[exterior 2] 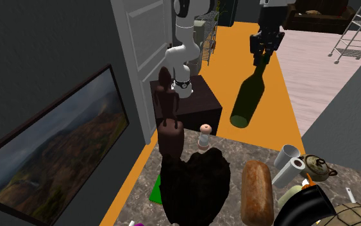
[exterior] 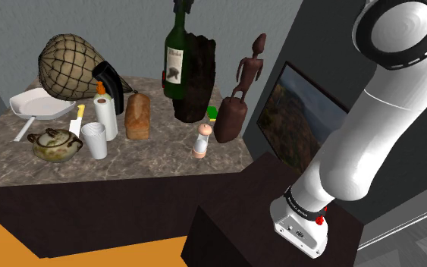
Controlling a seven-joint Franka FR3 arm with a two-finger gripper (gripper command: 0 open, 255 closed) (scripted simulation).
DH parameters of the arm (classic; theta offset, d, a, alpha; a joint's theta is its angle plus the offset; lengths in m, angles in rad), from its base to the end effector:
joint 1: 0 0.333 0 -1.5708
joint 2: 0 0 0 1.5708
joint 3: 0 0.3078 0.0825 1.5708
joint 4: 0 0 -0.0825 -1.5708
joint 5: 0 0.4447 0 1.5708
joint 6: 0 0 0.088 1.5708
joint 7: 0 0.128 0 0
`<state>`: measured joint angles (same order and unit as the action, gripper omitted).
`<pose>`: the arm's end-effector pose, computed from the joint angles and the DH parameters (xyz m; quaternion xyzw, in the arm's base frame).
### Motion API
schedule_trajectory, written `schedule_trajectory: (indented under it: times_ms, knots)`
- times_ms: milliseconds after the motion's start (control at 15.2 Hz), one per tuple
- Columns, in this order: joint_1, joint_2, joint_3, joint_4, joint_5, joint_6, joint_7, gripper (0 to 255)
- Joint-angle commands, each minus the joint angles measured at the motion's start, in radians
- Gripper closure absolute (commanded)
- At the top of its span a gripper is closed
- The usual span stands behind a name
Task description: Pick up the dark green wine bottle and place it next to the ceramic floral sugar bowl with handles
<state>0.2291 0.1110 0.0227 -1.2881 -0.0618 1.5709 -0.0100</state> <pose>0.6304 0.1530 0.6762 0.9877 0.1272 0.0887 0.0190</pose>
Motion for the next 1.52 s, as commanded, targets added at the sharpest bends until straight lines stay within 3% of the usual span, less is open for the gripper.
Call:
schedule_trajectory:
  times_ms: [0, 660, 1188, 1452]
  knots:
    - [0.028, 0.011, 0.02, -0.015, -0.011, 0.024, 0.049, 255]
    - [0.156, 0.171, 0.093, 0.075, -0.07, 0.077, 0.248, 255]
    - [0.278, 0.396, 0.122, 0.313, -0.127, 0.047, 0.38, 255]
    - [0.275, 0.378, 0.122, 0.239, -0.125, 0.101, 0.389, 255]
